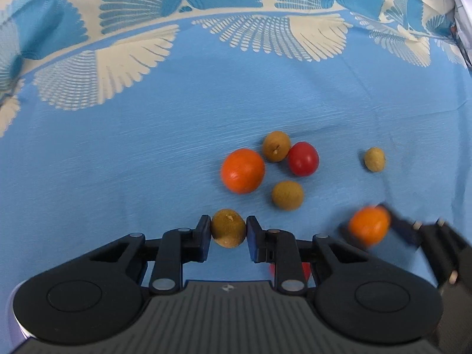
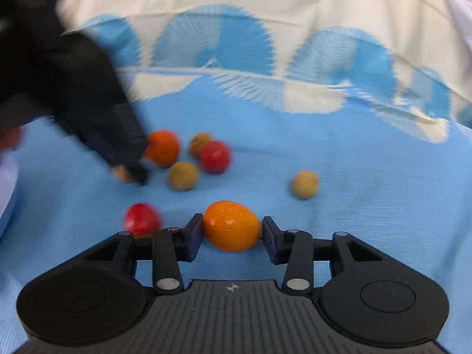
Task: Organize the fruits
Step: 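Close left tool on the tan fruit while right tool closes on the orange, then carry the tan fruit in left tool to the plate while right tool carries the orange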
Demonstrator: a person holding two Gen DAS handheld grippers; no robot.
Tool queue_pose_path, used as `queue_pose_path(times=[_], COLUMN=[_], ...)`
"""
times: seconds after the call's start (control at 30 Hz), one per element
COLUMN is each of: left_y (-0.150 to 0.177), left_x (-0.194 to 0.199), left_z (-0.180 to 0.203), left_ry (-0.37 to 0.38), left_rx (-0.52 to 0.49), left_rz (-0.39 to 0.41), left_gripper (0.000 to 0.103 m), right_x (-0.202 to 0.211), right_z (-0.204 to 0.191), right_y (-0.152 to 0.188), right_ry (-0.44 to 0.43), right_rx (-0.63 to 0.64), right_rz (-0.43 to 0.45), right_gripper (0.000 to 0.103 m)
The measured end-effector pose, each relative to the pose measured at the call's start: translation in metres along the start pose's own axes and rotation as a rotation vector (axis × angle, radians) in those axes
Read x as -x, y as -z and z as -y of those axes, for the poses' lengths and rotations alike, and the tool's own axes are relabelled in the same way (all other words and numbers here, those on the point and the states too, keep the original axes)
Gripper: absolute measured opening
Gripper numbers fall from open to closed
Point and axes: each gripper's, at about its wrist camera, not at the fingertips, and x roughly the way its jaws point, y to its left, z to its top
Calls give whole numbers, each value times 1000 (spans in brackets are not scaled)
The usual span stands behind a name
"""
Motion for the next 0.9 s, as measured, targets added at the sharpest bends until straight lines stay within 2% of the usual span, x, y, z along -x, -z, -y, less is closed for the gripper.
queue_pose_path(times=[0.17,0.27,0.53,0.9], left_y=[17,37,100,181], left_x=[46,81,158,254], left_z=[-13,-18,-37,-56], left_ry=[11,7,-3,-37], left_rx=[19,17,50,96], left_rz=[18,29,51,155], left_gripper=[28,28,28,28], right_x=[18,43,164,264], right_z=[16,15,-15,-70], right_y=[-6,-13,-8,1], right_ry=[90,107,25,-89], right_rx=[-68,-78,-105,-38], right_rz=[27,45,111,158], right_gripper=[44,44,45,45])
